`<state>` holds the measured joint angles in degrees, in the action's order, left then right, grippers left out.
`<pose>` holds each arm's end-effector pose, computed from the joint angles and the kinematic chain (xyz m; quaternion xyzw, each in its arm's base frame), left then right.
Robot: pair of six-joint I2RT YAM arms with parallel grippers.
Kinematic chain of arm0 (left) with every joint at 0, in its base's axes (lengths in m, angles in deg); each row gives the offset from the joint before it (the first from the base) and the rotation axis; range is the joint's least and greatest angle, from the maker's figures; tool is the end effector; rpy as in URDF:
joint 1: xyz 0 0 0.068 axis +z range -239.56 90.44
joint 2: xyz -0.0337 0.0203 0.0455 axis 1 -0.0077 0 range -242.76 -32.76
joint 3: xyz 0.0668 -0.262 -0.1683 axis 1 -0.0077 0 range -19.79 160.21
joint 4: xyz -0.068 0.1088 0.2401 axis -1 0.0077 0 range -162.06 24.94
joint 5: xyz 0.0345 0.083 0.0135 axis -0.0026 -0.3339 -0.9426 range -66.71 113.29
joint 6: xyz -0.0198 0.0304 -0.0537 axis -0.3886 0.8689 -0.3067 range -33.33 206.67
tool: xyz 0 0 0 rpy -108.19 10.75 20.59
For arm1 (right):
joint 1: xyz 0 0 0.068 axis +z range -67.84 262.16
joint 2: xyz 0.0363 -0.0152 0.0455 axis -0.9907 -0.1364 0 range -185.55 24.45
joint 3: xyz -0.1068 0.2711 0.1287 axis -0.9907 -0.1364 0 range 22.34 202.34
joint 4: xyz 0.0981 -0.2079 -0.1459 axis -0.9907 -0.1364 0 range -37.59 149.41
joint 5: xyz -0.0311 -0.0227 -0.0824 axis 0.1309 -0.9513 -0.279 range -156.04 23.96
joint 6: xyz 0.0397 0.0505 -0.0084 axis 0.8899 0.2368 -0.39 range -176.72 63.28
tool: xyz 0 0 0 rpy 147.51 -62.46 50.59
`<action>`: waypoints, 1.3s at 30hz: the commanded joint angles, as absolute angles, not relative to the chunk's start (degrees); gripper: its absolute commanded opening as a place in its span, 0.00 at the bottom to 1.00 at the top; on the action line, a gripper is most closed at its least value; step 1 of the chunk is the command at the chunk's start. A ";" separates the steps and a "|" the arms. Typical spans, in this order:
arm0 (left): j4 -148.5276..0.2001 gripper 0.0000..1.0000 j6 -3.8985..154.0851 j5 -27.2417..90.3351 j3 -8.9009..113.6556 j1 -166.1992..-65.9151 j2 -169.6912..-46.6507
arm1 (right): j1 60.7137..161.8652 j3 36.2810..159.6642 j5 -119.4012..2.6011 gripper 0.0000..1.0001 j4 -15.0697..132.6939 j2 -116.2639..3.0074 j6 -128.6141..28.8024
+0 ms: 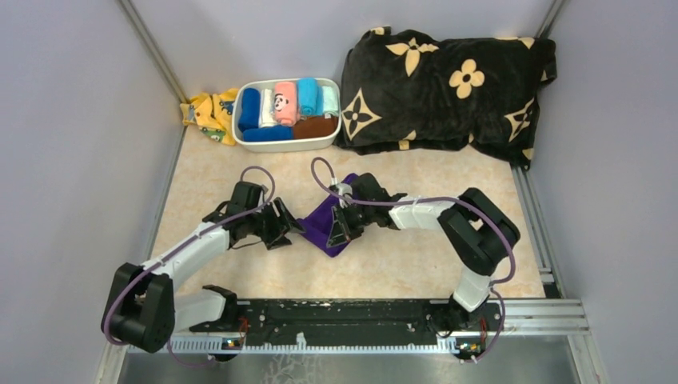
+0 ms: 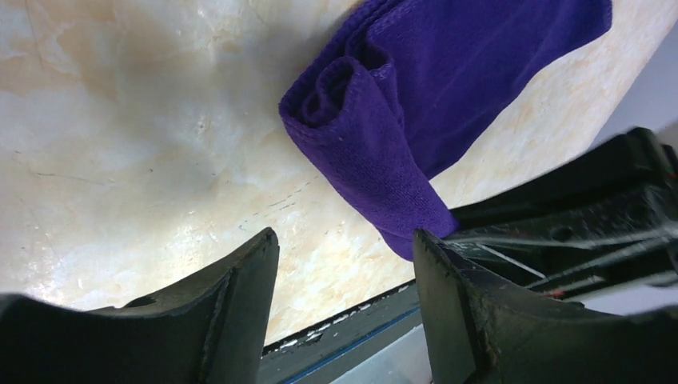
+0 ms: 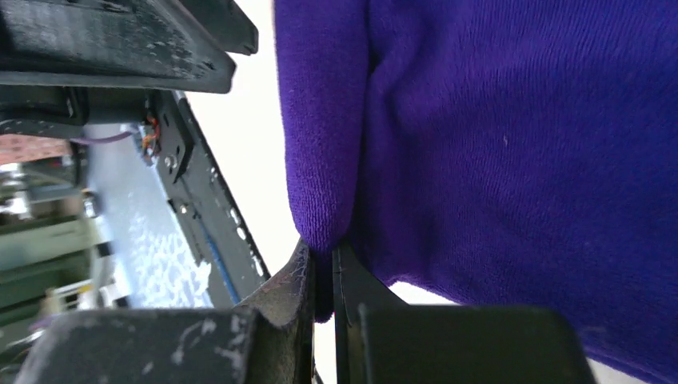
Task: Roll the towels
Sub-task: Roll the towel at the center of the board.
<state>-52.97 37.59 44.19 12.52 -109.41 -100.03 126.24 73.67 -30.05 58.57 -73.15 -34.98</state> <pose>0.1967 -0.0901 0.2044 -0.1818 0.9193 -0.3140 0.1526 0.2379 0.2718 0.1937 -0.2823 0.8466 0.4303 0.1357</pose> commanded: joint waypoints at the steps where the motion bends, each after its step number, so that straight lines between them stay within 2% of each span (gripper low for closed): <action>1: -56.15 0.68 36.05 47.03 10.83 -109.07 -100.20 | 123.39 70.61 -18.11 0.00 68.29 -77.01 -24.35; 13: -62.97 0.61 35.30 49.24 10.44 -109.14 -105.40 | 120.02 60.92 -15.96 0.00 86.27 -84.16 -4.37; 22: -65.53 0.59 36.18 50.48 10.76 -109.11 -108.95 | 118.61 62.03 -15.84 0.00 84.32 -85.72 -3.63; 29: -67.87 0.63 35.42 48.47 6.51 -109.16 -103.65 | 118.38 62.81 -15.73 0.00 83.31 -86.44 -3.65; 39: -73.59 0.56 35.60 48.92 3.44 -109.15 -104.74 | 118.37 62.99 -15.50 0.00 82.78 -86.93 -3.89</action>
